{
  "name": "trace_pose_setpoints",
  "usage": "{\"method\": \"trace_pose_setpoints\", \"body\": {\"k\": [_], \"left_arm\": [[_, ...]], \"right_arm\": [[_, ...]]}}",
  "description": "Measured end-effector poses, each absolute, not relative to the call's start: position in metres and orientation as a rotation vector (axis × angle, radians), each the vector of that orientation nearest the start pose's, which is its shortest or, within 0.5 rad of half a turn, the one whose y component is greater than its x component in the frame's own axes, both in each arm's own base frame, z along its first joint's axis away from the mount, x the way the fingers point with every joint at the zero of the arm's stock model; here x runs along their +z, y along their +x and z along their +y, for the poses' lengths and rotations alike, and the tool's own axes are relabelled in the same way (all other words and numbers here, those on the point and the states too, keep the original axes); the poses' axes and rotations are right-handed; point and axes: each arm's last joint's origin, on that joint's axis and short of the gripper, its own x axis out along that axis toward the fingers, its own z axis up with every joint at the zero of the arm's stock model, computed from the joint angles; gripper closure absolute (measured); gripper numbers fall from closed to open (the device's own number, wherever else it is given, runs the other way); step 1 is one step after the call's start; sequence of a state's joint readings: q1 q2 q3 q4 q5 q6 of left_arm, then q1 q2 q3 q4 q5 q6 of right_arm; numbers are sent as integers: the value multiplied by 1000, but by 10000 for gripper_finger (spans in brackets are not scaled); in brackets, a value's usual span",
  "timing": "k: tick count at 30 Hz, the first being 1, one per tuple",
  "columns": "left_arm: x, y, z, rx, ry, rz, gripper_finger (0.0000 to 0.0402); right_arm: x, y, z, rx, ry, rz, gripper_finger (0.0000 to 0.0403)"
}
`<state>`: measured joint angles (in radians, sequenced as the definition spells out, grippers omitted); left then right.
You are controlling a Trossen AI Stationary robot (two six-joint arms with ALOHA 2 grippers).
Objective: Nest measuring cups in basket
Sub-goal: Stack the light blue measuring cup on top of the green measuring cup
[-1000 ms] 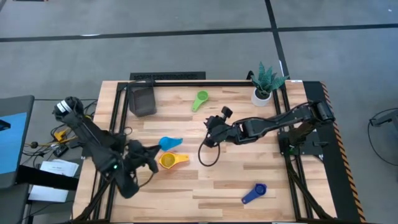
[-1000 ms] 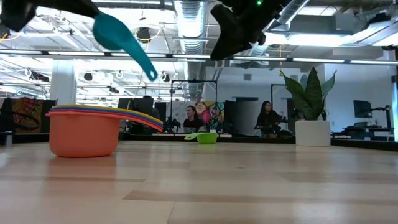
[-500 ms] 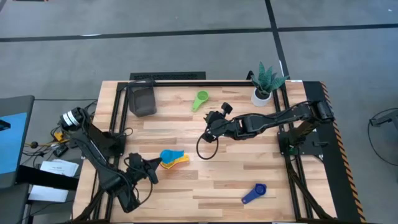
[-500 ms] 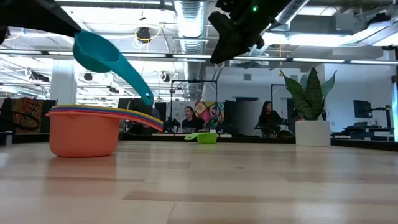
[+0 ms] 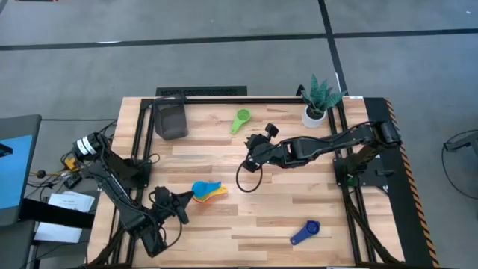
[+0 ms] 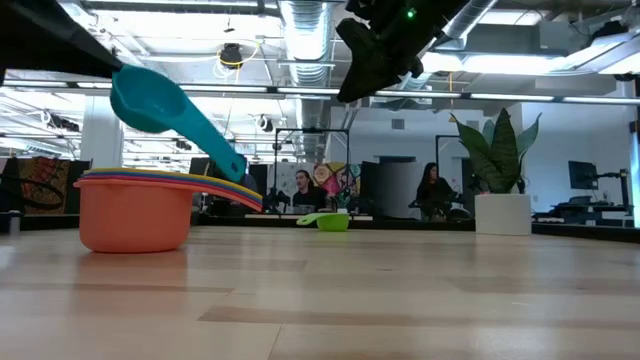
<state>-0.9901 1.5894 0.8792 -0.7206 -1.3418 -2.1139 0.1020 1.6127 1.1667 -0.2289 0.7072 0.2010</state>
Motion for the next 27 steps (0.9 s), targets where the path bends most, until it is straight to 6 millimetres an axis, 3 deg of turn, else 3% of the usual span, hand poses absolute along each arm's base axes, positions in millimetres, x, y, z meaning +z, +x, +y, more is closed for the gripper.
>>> {"method": "trace_pose_setpoints", "body": {"k": [8, 15, 21, 27], "left_arm": [[183, 163, -182, 642, -651, 27, 401], [184, 160, -145, 726, -584, 65, 401], [167, 155, -104, 847, -653, 136, 401], [156, 148, -82, 843, -766, 170, 401]], "right_arm": [[254, 344, 5, -685, -65, 628, 301], [248, 346, -8, -679, 13, 651, 301], [218, 358, -44, -716, 177, 709, 301], [190, 362, -96, -795, 324, 727, 299]]}}
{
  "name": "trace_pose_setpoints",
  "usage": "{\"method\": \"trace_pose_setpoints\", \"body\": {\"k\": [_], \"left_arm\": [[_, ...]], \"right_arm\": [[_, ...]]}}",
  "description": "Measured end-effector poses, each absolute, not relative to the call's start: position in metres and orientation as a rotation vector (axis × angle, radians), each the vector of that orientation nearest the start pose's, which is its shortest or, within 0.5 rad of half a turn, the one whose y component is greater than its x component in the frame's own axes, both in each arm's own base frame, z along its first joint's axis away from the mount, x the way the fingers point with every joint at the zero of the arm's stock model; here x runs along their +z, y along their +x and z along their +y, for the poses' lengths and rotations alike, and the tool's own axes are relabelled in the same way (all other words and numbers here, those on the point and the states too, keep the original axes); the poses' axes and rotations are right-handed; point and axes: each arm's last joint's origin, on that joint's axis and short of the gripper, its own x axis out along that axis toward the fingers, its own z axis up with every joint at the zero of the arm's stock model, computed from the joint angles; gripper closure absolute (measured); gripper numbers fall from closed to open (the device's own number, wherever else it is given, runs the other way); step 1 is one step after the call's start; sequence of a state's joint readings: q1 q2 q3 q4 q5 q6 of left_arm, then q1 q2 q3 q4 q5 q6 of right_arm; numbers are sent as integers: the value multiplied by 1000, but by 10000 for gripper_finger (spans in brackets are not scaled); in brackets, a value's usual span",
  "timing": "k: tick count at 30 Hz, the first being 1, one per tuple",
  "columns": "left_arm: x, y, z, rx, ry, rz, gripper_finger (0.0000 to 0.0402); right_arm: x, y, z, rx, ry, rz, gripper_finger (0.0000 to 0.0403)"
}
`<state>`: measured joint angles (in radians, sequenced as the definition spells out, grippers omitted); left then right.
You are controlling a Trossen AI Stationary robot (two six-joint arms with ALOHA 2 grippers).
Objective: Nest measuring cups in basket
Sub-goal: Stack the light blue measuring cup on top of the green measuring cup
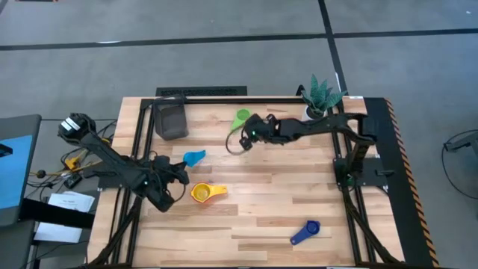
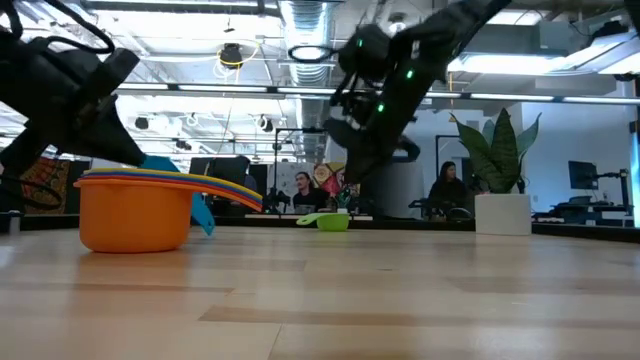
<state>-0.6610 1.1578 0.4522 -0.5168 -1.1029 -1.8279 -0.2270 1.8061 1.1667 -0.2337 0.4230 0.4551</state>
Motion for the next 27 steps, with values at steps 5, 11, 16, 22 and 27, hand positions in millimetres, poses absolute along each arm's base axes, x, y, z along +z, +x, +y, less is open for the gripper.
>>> {"method": "trace_pose_setpoints", "body": {"k": [5, 11, 16, 22, 27], "left_arm": [[163, 144, -76, 812, -780, 207, 401], [169, 142, -73, 791, -794, 228, 401], [166, 144, -72, 794, -800, 290, 401], [158, 146, -75, 800, -801, 370, 401], [155, 146, -76, 808, -786, 403, 401]], "right_arm": [[176, 359, -140, -849, 418, 682, 282], [170, 349, -182, -870, 505, 659, 231], [162, 354, -206, -854, 561, 676, 186], [154, 370, -219, -856, 569, 734, 178], [156, 373, -221, -851, 558, 776, 197]]}}
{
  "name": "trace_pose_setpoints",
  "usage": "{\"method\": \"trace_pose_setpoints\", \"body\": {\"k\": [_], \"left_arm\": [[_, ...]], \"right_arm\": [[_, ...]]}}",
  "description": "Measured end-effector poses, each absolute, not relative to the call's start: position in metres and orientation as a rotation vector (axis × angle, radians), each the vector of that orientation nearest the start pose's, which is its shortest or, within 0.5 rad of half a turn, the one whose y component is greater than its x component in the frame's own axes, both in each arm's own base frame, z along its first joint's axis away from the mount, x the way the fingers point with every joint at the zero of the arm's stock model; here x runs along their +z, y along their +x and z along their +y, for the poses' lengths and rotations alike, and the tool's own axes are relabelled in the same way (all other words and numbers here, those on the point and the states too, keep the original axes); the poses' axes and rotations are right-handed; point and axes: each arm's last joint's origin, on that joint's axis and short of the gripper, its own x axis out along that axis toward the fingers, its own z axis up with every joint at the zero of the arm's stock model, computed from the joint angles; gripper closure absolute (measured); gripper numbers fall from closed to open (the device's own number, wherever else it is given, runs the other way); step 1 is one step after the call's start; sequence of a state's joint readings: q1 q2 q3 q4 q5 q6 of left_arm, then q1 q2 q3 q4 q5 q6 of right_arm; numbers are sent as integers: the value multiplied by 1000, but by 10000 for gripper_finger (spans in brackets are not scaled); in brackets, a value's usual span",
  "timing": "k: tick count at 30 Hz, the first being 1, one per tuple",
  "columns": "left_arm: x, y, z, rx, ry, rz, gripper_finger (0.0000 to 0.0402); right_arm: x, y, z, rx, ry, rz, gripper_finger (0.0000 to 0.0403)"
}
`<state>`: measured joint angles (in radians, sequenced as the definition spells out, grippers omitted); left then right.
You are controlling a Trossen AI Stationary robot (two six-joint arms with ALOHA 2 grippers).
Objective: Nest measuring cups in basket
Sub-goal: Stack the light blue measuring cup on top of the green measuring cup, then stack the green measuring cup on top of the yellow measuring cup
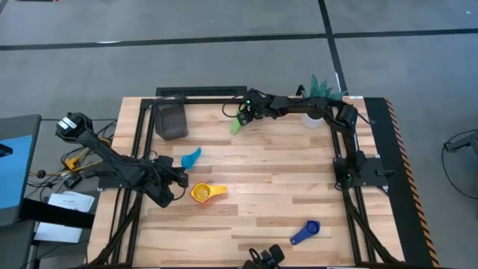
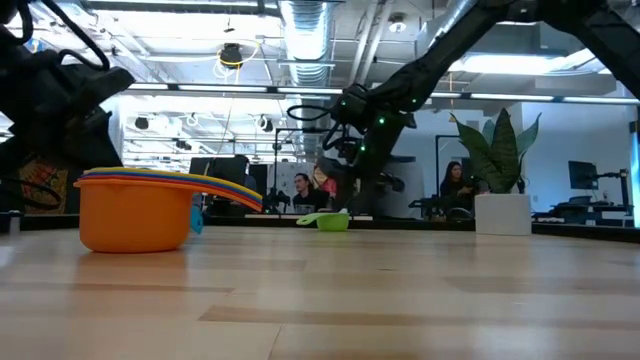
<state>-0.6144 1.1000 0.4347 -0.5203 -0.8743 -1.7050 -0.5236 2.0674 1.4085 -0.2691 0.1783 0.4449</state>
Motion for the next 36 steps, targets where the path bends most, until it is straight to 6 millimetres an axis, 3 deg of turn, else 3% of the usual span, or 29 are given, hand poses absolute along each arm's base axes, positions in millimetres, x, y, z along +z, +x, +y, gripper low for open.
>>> {"method": "trace_pose_setpoints", "body": {"k": [15, 24, 27, 30, 36], "left_arm": [[154, 145, -77, 792, -794, 454, 397], [157, 151, -80, 727, -757, 442, 307], [156, 149, -79, 736, -738, 466, 275], [155, 147, -78, 748, -714, 479, 250], [168, 153, -80, 720, -548, 418, 234]], "right_arm": [[154, 363, -230, -771, 642, 846, 296], [152, 362, -226, -730, 582, 905, 373], [153, 364, -219, -700, 548, 940, 393], [153, 369, -208, -654, 497, 974, 389], [165, 383, -167, -492, 321, 1025, 395]]}}
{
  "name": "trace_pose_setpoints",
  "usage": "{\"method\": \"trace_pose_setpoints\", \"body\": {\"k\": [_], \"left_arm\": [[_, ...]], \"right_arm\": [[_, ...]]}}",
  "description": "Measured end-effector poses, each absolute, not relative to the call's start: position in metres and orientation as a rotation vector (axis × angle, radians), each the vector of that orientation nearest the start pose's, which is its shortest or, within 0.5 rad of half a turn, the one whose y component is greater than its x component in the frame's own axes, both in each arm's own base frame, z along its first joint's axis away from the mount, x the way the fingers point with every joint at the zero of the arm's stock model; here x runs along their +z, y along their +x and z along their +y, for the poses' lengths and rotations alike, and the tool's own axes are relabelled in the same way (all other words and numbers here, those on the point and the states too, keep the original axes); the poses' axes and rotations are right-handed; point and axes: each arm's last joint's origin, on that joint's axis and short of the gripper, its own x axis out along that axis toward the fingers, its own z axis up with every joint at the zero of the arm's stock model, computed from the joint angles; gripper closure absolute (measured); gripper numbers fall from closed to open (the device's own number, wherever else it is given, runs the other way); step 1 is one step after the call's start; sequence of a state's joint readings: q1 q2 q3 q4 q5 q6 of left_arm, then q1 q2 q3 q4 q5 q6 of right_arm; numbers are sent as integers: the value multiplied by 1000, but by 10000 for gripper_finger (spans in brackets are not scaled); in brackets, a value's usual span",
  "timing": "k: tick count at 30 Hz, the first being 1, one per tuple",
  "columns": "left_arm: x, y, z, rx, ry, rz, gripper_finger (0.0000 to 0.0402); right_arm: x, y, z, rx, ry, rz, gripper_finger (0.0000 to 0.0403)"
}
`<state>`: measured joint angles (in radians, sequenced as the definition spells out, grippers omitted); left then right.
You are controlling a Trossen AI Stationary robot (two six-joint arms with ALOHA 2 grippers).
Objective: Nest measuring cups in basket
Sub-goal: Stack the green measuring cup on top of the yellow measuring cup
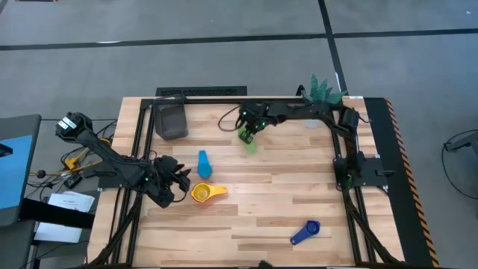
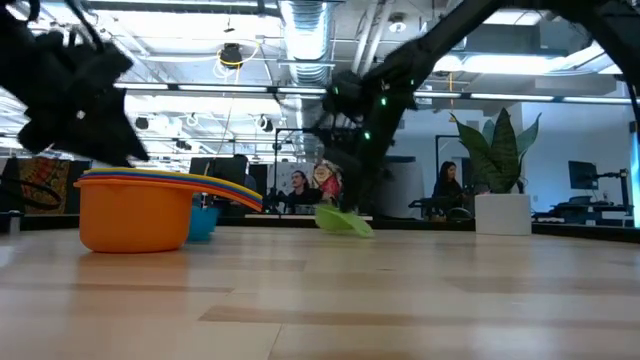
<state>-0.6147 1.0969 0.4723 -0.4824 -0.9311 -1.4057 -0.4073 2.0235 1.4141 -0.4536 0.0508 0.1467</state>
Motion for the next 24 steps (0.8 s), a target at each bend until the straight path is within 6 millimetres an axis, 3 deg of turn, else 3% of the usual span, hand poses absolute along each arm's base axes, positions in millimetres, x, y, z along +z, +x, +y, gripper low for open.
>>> {"method": "trace_pose_setpoints", "body": {"k": [4, 12, 17, 24], "left_arm": [[187, 162, -83, 714, -387, 337, 240], [212, 180, -84, 692, -244, 292, 246], [217, 187, -81, 680, -166, 284, 247], [224, 195, -77, 674, -109, 267, 247]], "right_arm": [[183, 398, -129, -388, 143, 974, 398], [201, 420, -61, -410, -117, 854, 396], [207, 427, -30, -451, -268, 787, 396], [215, 436, 2, -379, -382, 682, 395]]}}
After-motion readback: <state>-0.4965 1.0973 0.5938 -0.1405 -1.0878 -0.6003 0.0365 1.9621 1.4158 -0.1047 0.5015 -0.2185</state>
